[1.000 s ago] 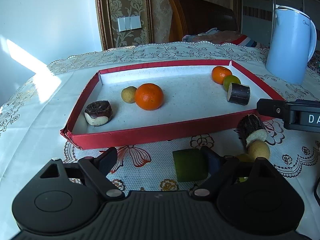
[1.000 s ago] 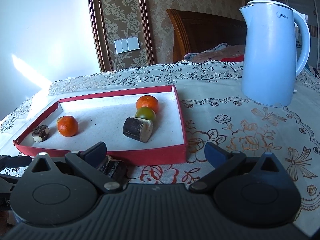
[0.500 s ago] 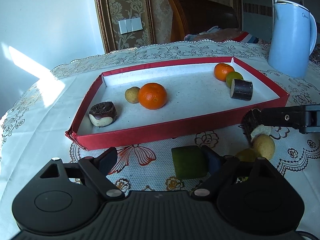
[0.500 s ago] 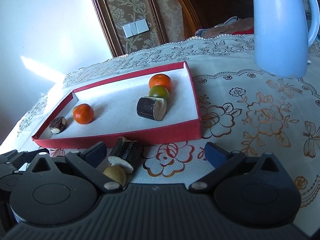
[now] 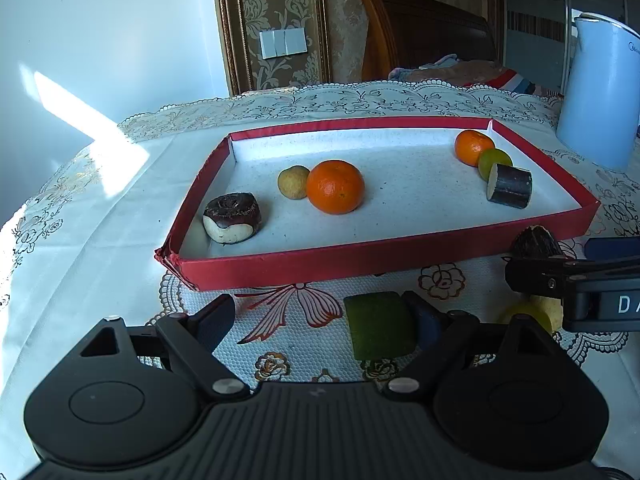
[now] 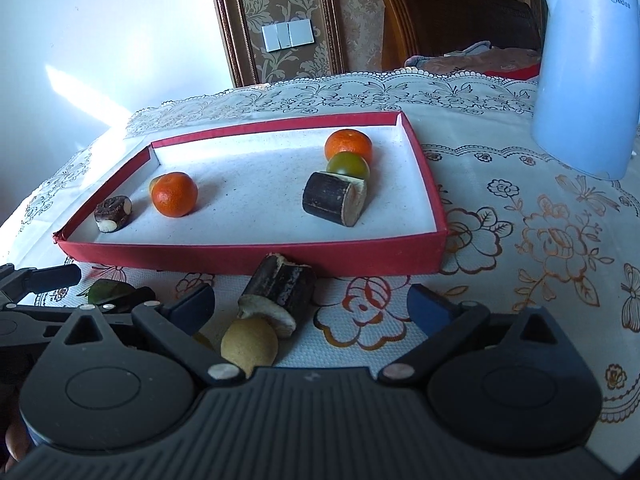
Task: Organize fruits
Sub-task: 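Move the left tool to the green cube while the right tool approaches another eggplant chunk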
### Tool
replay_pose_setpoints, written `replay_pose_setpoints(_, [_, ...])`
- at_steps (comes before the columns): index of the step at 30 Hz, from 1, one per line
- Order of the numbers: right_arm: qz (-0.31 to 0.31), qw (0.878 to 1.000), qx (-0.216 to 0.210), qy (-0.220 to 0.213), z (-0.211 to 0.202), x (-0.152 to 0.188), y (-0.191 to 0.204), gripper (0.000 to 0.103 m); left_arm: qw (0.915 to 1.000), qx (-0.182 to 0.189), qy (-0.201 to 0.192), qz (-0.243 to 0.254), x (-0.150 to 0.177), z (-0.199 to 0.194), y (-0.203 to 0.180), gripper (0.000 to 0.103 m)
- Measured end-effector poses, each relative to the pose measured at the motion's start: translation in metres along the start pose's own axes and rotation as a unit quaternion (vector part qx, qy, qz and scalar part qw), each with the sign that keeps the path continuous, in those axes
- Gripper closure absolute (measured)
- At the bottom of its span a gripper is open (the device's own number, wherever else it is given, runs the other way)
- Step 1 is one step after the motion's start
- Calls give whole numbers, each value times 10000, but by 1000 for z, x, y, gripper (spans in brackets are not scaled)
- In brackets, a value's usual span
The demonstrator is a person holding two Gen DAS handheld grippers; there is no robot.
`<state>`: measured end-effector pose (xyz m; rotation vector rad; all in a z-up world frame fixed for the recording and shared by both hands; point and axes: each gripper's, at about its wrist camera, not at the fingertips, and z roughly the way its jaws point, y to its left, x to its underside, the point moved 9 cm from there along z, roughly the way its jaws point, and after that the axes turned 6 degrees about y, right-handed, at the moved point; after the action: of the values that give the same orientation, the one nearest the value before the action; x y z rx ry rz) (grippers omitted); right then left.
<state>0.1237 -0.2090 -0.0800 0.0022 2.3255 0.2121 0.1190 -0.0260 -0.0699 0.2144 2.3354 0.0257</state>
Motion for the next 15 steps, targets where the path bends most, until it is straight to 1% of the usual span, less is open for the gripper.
replay_pose_setpoints(2, [-54,10000,54,7,2,0,2,8,10000,4,2,-6,0,0,0,13])
replay_pose_setpoints(5, [13,10000,39,-26,0,0,0,11,10000,10,6,-11,0,0,0,13])
replay_pose_setpoints(7, [40,10000,68,-45,0,-1,-2,17,10000,33,17,-31,0,1,0,13])
replay_pose_setpoints(10, [-54,9999,151,-50,1,-1,0,19,9999,79,40,-77,0,1,2,13])
replay_pose_setpoints(15, [-95,9998,177,-60,1,-1,0,20,10000,50,18,-46,0,0,1,13])
